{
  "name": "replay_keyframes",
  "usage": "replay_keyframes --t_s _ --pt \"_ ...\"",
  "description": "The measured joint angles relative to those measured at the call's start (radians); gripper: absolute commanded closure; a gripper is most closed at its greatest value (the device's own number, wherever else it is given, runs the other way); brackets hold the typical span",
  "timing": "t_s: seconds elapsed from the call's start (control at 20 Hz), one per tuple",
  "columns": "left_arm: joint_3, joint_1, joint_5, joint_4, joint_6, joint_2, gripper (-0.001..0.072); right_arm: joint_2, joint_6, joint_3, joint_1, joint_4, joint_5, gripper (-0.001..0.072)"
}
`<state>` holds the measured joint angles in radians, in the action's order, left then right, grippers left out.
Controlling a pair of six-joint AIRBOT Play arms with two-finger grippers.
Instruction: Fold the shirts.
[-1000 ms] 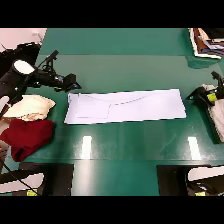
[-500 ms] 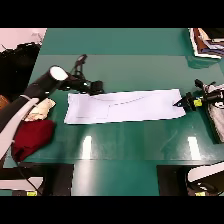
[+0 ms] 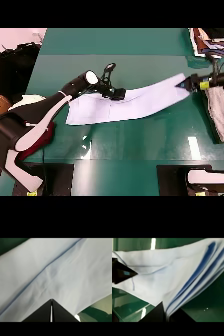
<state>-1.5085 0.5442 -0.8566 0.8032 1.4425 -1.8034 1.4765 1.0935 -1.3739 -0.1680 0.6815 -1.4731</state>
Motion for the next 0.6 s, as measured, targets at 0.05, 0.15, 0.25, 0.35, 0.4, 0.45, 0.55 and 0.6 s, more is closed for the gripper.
replay_keyframes --t_s 0.05,0.15,0.25,0.35,0.4,0.45,0.55,0.6 --pt "-0.013 0.006 -0.003 0.0 0.0 -0.014 0.0686 -0.025 0.014 -0.029 0.031 -0.011 -0.003 0.0698" --pt "-0.029 0.015 -0.008 0.002 0.001 -0.033 0.0687 -0.062 0.048 -0.088 0.102 -0.019 -0.004 0.0697" --pt "-0.037 0.018 -0.011 0.003 0.001 -0.043 0.0687 -0.082 0.072 -0.137 0.183 -0.027 0.005 0.0697" --pt "-0.042 0.021 -0.012 0.004 0.001 -0.048 0.0686 -0.092 0.084 -0.168 0.267 -0.031 0.029 0.0697" --pt "-0.043 0.022 -0.013 0.006 0.001 -0.05 0.0686 -0.094 0.092 -0.178 0.308 -0.031 0.043 0.0697" --pt "-0.044 0.022 -0.014 0.009 0.0 -0.051 0.0687 -0.096 0.095 -0.185 0.348 -0.031 0.059 0.0697" --pt "-0.045 0.012 -0.027 0.036 0.0 -0.044 0.0687 -0.098 0.1 -0.193 0.414 -0.032 0.088 0.0697" --pt "-0.046 -0.003 -0.038 0.058 0.006 -0.032 0.0687 -0.098 0.101 -0.196 0.443 -0.032 0.103 0.0697"
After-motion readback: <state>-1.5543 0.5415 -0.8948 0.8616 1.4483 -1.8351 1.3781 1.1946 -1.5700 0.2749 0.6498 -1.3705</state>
